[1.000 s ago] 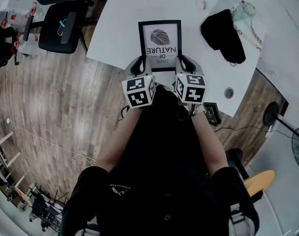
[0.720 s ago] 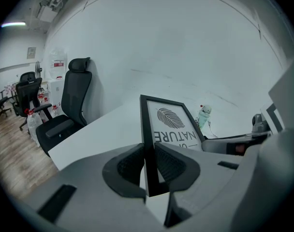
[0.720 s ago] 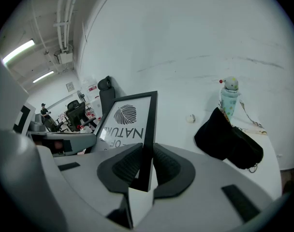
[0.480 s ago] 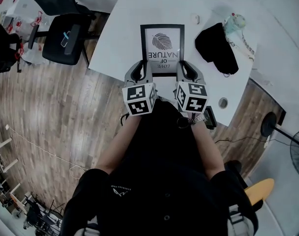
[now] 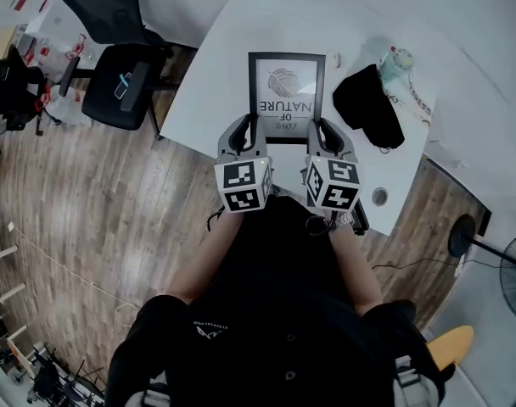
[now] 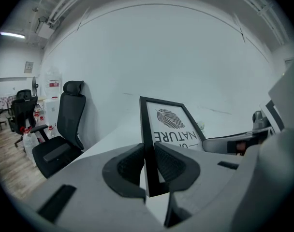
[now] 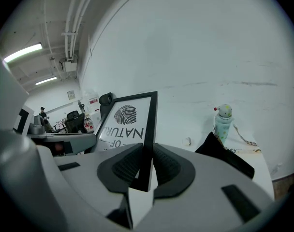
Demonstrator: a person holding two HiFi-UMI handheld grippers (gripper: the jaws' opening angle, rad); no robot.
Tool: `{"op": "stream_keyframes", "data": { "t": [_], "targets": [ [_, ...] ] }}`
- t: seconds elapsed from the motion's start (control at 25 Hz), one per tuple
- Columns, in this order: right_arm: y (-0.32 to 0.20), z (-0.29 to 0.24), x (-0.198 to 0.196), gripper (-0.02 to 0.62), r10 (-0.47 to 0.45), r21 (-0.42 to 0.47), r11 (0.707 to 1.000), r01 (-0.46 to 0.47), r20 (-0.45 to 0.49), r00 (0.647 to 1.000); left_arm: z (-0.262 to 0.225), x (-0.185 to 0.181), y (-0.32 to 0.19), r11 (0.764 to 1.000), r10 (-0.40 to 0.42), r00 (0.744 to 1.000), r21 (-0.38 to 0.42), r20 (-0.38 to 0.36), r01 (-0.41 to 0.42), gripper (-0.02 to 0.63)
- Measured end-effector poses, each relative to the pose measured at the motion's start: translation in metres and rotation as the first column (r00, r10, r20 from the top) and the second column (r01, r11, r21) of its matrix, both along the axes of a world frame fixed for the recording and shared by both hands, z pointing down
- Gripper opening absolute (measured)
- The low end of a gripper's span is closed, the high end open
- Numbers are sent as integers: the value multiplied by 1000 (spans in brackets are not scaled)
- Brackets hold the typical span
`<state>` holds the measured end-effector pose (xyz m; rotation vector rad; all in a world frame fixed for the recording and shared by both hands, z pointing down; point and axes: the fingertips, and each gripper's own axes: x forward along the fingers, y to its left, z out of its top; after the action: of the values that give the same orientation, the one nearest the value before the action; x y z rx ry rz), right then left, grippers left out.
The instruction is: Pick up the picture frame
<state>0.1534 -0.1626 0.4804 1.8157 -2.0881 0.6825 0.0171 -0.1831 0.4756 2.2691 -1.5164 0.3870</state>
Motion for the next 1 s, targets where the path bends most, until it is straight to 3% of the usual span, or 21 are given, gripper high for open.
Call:
{"op": "stream_keyframes", "data": {
  "t": [0.56, 1.0],
  "targets": [
    [-7, -78, -2, 67, -1, 184, 983, 8, -35, 999, -76, -3, -4, 982, -10, 999, 190, -34, 16, 72],
    [-7, -141, -2, 67, -5, 323, 946, 29, -76, 997, -135, -2, -5, 943, 9, 999, 334, -48, 8, 72]
  ]
}}
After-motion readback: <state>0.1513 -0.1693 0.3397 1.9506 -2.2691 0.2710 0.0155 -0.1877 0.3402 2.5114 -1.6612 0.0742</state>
